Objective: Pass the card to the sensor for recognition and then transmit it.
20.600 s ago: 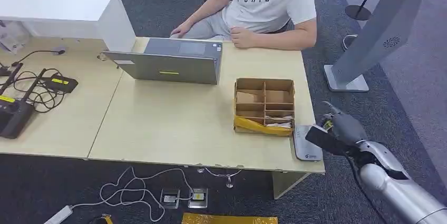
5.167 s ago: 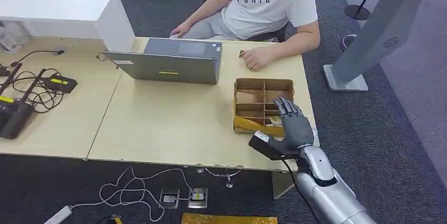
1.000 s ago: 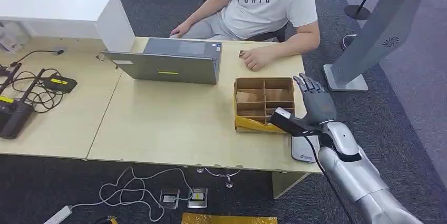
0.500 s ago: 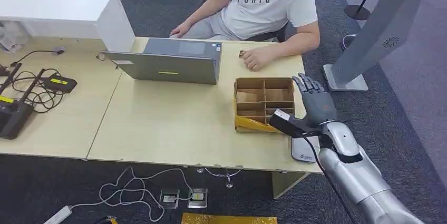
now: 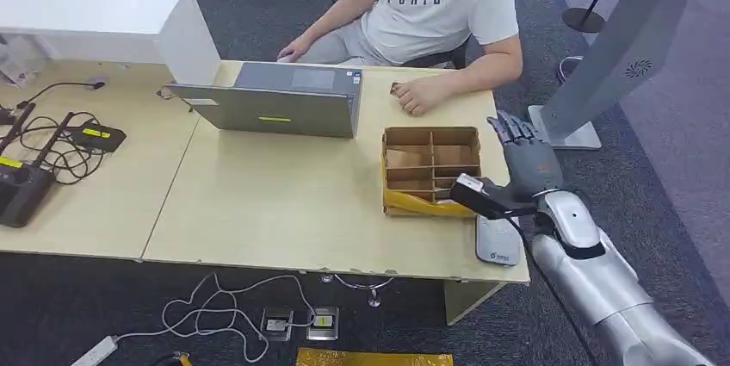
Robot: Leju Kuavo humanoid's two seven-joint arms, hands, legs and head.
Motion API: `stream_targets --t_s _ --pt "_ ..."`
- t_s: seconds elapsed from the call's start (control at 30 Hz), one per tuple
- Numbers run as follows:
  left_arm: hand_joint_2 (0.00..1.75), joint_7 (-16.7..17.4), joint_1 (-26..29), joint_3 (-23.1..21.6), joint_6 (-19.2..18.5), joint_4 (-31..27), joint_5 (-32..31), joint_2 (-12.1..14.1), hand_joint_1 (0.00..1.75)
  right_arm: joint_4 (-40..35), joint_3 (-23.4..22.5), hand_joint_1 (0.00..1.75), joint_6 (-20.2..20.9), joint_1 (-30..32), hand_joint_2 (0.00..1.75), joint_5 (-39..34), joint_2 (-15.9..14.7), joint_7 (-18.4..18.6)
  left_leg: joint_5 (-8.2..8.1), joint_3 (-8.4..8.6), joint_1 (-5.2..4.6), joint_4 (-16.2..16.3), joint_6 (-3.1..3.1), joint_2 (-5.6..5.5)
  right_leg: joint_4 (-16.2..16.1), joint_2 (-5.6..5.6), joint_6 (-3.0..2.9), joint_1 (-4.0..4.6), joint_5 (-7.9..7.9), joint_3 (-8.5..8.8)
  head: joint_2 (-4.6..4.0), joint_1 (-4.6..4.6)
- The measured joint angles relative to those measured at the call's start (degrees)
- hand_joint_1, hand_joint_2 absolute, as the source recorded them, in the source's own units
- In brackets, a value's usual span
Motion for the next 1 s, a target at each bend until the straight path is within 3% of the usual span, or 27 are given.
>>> stream_targets --t_s 0.6,1.0 --pt "0.00 0.35 -0.25 0.02 0.15 0.00 0.20 0.20 0.00 1.38 1.64 0.00 2.05 -0.75 1.75 -0.20 0.26 -0.70 0.00 -0.01 0.00 0.00 0.00 -0.01 0.00 -0.01 0.00 0.00 0.00 0.00 -0.02 0.00" --pt "0.00 0.35 -0.25 0.00 -0.31 0.00 0.20 0.33 0.00 -0.59 3.15 0.00 8.52 -0.59 1.75 -0.79 -0.57 2.73 0.00 0.00 0.00 0.00 0.00 0.00 0.00 0.00 0.00 0.00 0.00 -0.01 -0.02 0.00"
